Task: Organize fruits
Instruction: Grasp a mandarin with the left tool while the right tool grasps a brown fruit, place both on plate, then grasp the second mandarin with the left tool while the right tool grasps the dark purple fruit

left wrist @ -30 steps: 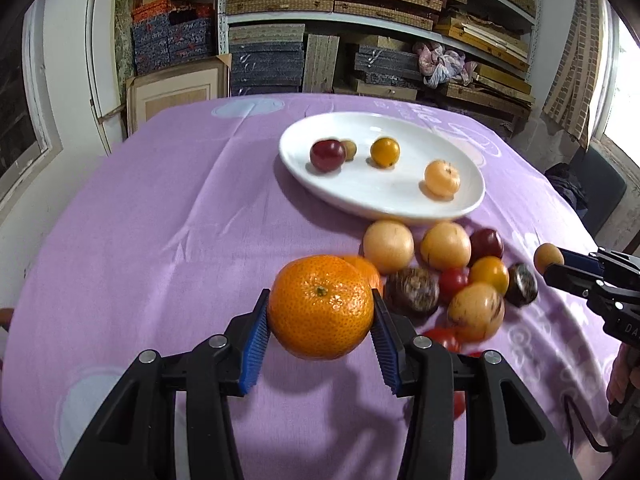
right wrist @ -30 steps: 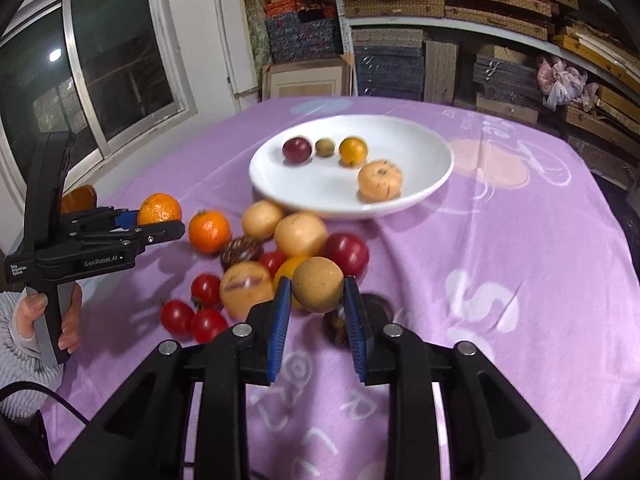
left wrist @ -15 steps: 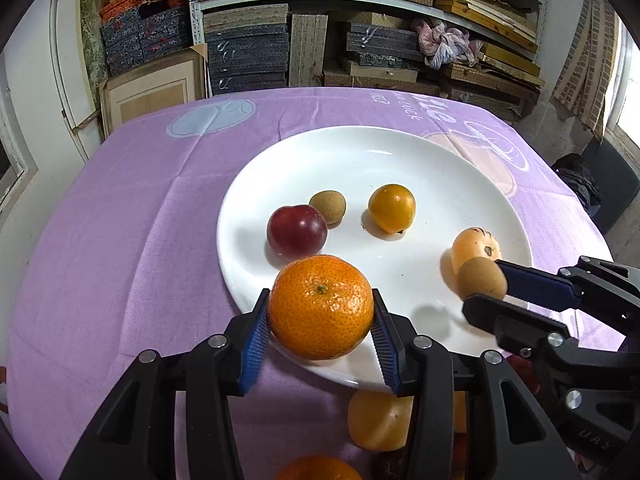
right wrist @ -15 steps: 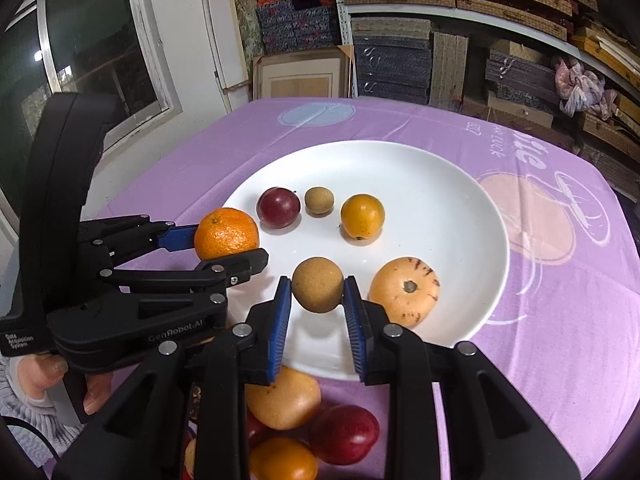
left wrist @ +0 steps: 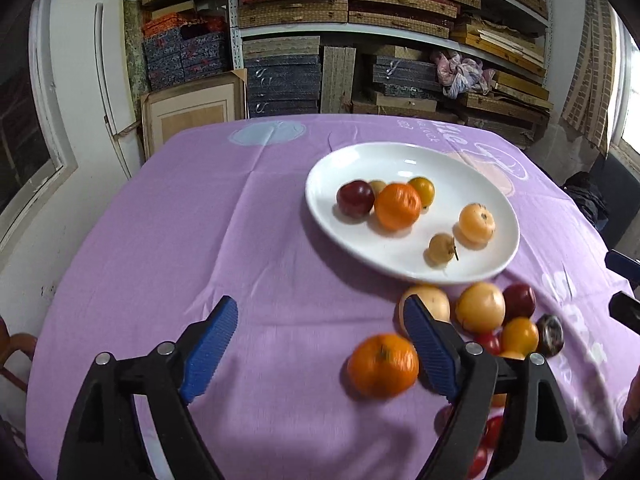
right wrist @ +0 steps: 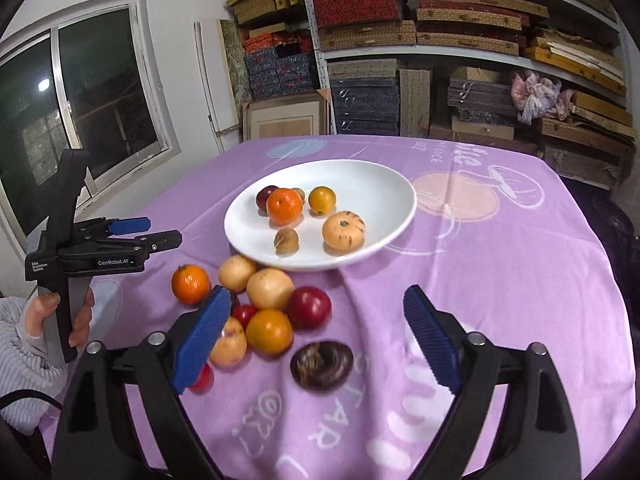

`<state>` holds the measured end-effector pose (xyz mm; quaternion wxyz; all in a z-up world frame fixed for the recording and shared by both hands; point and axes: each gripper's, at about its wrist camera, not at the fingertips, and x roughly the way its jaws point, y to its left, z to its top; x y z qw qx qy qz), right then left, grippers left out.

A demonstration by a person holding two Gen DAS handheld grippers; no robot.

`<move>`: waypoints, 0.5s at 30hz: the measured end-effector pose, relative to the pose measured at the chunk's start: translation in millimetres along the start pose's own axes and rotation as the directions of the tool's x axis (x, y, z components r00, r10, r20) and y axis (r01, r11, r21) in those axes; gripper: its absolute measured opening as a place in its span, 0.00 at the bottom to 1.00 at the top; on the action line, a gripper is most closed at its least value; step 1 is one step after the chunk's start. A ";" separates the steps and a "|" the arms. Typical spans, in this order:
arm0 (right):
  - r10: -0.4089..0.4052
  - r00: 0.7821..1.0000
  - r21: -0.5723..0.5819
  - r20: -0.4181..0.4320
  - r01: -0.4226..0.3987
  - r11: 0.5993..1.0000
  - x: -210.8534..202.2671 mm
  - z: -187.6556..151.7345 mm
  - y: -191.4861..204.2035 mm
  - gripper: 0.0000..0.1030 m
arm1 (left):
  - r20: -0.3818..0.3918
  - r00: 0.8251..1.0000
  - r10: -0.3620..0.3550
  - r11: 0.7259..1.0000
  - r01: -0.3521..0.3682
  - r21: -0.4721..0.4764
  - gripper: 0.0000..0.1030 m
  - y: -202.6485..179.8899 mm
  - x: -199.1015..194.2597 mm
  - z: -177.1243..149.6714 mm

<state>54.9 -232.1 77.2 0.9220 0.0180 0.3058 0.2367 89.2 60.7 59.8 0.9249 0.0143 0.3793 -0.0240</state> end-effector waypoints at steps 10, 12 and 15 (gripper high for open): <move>0.012 0.999 0.028 0.037 -0.013 1.000 -18.6 -46.5 -8.0 0.91 | -0.017 1.000 0.015 0.999 -0.014 0.048 0.83 -22.6 13.8 -22.9; 0.018 0.999 0.028 0.030 -0.019 0.999 -18.4 -50.1 -7.3 0.91 | -0.028 0.999 0.014 0.998 -0.012 0.064 0.83 -27.2 20.5 -25.2; 0.023 1.000 0.028 0.019 -0.023 0.999 -16.2 -50.7 -7.6 0.91 | -0.050 0.999 0.022 0.997 -0.018 0.073 0.84 -28.5 29.9 -29.2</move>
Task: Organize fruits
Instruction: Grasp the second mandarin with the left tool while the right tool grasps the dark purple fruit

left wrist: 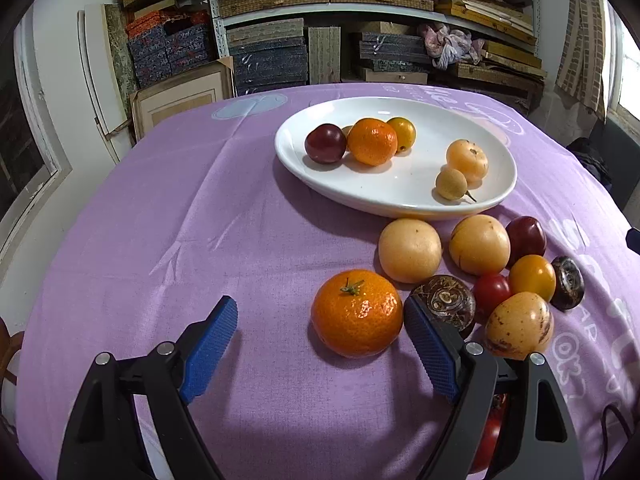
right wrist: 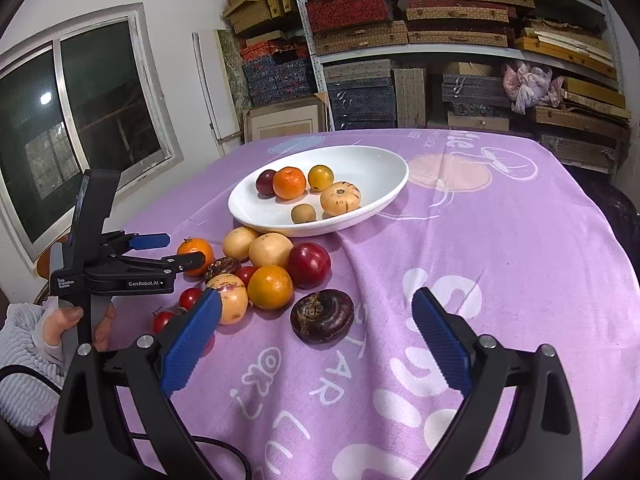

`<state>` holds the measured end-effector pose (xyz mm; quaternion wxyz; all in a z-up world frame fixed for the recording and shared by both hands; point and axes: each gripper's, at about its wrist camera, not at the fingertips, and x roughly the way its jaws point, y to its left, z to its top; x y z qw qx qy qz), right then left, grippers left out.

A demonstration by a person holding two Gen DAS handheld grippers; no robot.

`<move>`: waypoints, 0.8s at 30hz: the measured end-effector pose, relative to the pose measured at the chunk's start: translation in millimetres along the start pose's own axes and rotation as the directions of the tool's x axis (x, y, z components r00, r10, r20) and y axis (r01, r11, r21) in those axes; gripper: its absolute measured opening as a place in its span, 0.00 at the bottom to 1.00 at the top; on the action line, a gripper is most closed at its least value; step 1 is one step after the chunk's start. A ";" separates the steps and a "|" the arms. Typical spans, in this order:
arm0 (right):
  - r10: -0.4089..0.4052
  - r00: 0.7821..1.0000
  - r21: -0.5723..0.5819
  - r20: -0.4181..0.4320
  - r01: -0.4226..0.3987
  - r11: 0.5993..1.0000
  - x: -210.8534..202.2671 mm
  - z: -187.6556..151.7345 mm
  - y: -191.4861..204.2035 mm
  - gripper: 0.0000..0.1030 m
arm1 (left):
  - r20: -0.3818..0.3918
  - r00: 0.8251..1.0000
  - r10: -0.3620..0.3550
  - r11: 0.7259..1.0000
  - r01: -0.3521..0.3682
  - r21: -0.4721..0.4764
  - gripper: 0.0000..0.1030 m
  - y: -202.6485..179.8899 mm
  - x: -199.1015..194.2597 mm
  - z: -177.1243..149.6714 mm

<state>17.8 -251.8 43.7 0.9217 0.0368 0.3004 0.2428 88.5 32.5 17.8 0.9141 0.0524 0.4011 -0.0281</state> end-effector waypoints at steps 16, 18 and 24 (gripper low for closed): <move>-0.018 0.998 -0.033 -0.054 0.016 0.999 18.4 11.5 8.4 0.91 | -0.063 0.997 -0.039 0.990 0.030 -0.141 0.84 42.1 7.2 -7.3; -0.017 0.998 -0.035 -0.056 0.015 0.999 18.2 11.5 8.3 0.91 | -0.051 0.998 -0.042 0.989 0.034 -0.140 0.83 42.0 5.2 -7.4; -0.017 0.998 -0.048 -0.059 0.014 0.999 19.2 11.0 9.8 0.91 | -0.023 0.999 -0.047 0.989 0.044 -0.140 0.76 41.6 0.4 -6.9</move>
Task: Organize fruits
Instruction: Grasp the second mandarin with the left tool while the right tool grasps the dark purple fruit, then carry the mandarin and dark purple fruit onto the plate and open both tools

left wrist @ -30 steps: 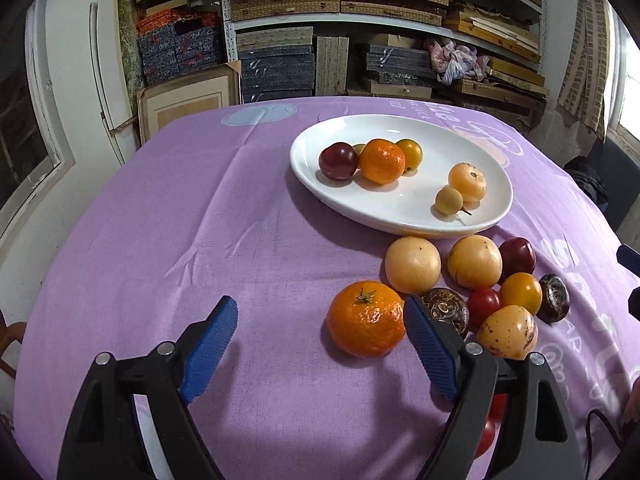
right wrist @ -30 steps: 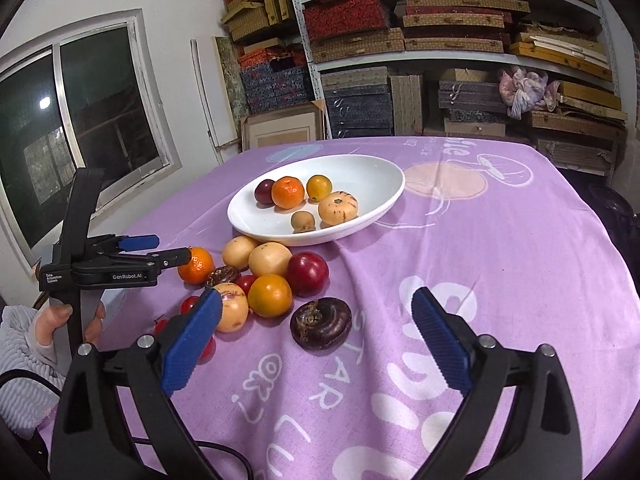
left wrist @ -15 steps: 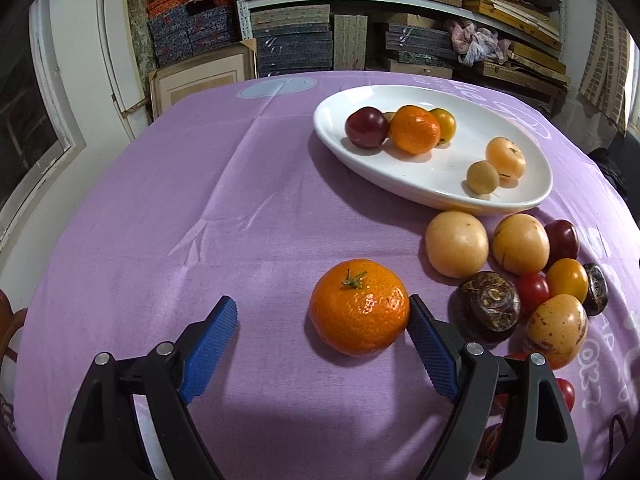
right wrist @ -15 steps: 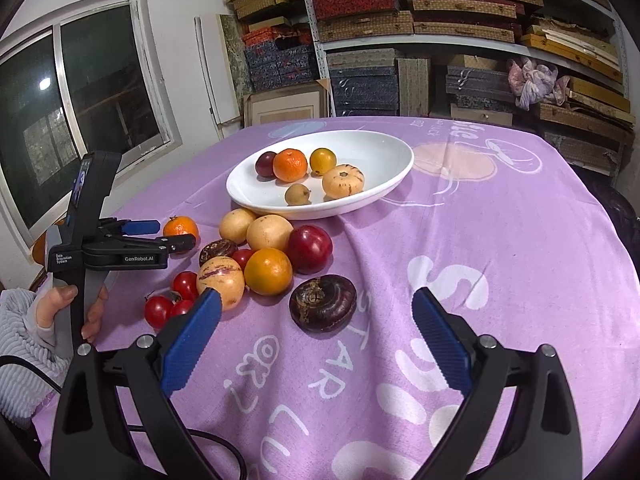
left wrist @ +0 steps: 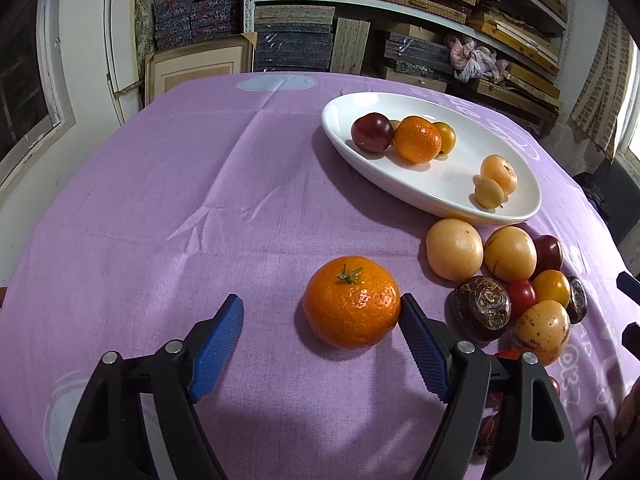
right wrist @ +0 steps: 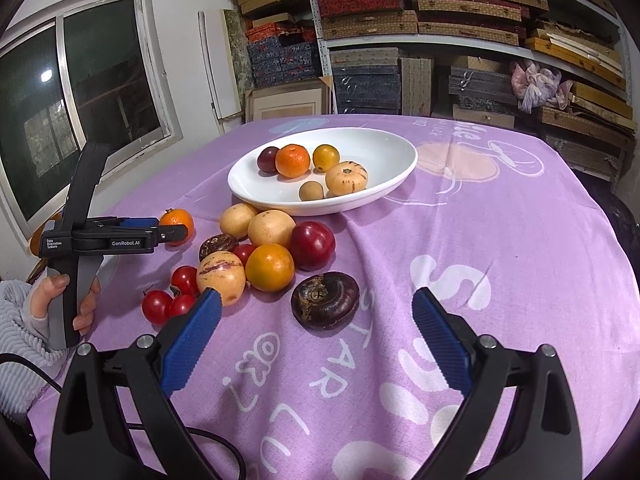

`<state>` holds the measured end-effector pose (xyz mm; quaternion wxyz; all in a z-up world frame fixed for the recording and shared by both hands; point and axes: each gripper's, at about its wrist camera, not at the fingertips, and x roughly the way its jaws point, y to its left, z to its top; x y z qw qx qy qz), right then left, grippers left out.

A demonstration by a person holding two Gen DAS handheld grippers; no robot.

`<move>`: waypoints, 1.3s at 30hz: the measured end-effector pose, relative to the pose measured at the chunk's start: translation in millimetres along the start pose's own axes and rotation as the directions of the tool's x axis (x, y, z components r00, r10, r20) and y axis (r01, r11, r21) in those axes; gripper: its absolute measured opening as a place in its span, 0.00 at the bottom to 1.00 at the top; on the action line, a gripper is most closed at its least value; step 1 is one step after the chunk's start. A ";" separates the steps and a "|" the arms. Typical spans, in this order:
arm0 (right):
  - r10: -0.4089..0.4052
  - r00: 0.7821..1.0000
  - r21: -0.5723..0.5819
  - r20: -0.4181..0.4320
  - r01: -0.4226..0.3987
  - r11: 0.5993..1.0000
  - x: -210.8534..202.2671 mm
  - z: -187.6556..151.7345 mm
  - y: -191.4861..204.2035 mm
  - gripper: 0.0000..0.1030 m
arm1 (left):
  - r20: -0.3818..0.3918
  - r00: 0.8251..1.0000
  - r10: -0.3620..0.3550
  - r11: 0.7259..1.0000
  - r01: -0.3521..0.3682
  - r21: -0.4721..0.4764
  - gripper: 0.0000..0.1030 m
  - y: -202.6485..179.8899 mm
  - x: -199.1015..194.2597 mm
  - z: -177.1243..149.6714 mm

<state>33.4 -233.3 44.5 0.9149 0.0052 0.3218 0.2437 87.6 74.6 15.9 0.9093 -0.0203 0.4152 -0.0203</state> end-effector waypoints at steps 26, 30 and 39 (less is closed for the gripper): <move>-0.016 0.990 -0.056 -0.140 0.008 0.998 42.1 9.0 6.9 0.62 | -0.007 1.000 -0.004 1.000 0.004 0.027 0.47 -4.3 0.6 -0.2; 0.007 0.981 -0.015 -0.192 -0.010 1.000 54.8 9.4 -3.6 0.62 | -0.017 1.000 -0.007 1.000 0.008 0.023 0.46 -3.4 2.4 0.3; 0.004 0.974 -0.013 -0.228 -0.007 1.000 66.0 9.9 -5.6 0.46 | -0.019 1.000 -0.010 1.000 0.010 0.021 0.46 -3.3 3.4 0.3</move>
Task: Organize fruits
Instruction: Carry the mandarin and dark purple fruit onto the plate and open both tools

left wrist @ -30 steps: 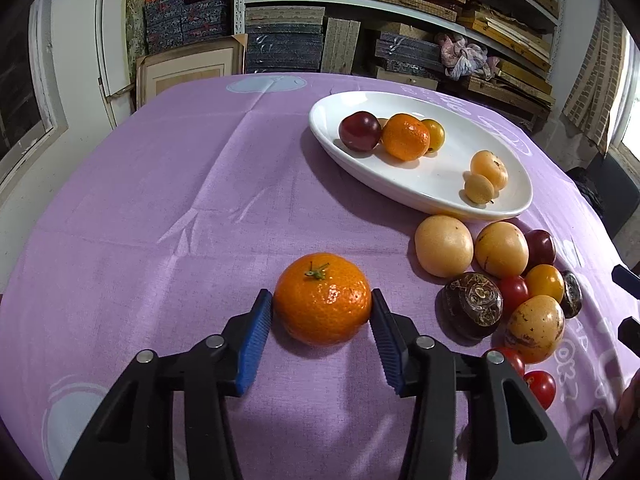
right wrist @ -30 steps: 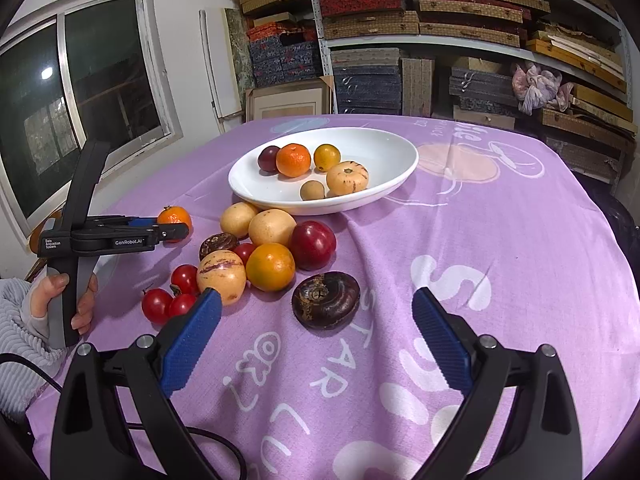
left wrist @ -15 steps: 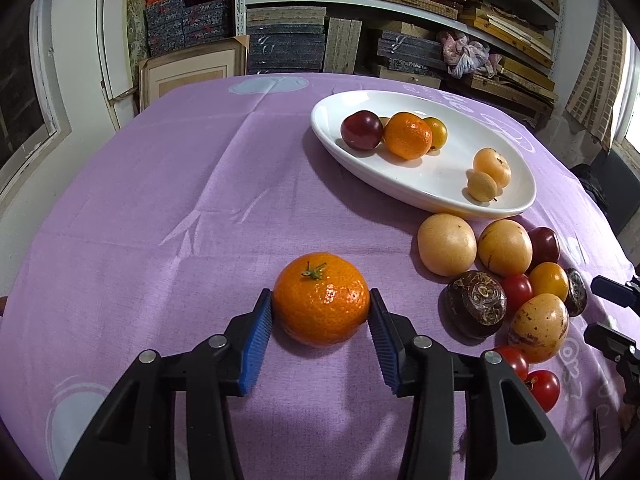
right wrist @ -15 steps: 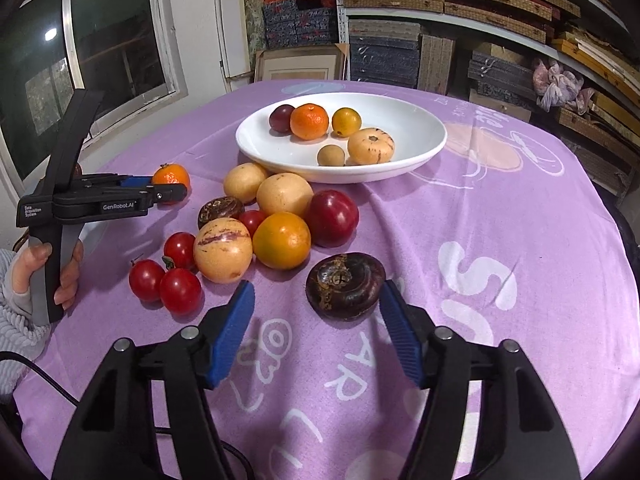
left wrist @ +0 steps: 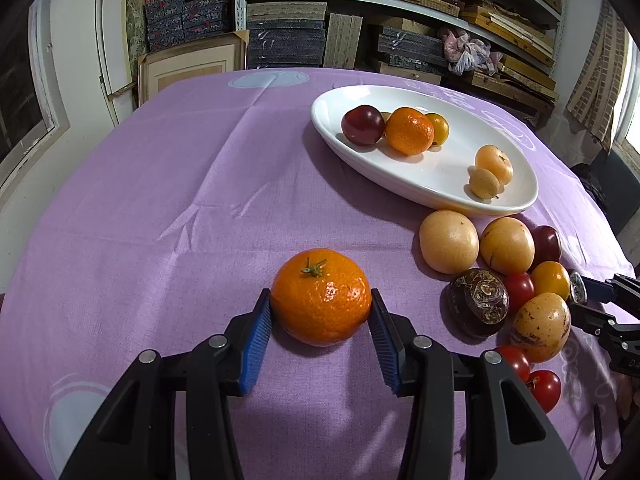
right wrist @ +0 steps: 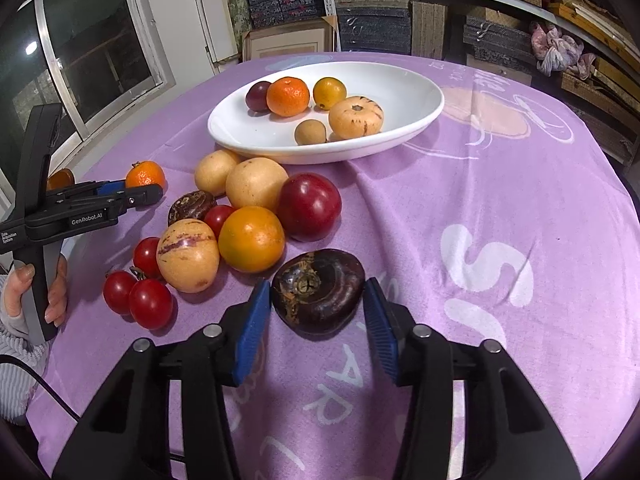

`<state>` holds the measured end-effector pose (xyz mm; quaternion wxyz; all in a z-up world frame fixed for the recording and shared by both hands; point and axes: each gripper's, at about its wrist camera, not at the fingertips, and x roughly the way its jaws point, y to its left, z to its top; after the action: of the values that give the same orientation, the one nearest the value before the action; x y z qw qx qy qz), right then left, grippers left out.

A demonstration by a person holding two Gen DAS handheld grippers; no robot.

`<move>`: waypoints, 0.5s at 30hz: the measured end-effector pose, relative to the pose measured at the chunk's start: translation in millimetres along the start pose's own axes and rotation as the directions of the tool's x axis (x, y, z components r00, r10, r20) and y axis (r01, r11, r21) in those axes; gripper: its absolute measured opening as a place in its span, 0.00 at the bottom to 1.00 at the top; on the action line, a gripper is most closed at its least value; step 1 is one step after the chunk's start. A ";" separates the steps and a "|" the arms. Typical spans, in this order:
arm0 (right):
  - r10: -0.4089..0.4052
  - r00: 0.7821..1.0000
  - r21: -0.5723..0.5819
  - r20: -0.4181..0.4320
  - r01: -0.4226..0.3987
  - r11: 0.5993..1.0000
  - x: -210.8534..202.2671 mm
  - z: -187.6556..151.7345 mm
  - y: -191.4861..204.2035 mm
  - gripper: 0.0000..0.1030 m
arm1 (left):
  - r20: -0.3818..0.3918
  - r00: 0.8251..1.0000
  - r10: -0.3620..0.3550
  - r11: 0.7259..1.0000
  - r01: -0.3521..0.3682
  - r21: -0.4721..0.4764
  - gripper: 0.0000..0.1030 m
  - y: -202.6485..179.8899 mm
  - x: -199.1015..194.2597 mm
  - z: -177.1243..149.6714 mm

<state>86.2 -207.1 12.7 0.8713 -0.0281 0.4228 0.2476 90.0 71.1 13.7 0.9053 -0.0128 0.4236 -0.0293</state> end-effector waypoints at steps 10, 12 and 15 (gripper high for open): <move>-0.033 0.986 0.033 0.161 0.028 0.999 -49.0 22.9 -13.1 0.46 | 0.086 0.996 -0.019 1.000 0.019 0.005 0.46 -12.4 -20.0 22.7; -0.050 0.977 0.035 0.207 0.044 0.998 -63.1 47.6 -17.7 0.46 | 0.099 0.995 -0.024 0.999 0.021 0.034 0.46 -24.6 -22.8 43.2; -0.087 0.963 0.042 0.256 0.079 0.996 -66.6 85.5 -24.0 0.46 | 0.105 0.994 -0.041 0.997 0.034 0.067 0.46 -46.7 -17.9 72.3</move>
<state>124.3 -233.2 113.7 0.9288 0.0000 0.3082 0.2056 132.2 25.5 76.0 0.9258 0.0071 0.3732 -0.0591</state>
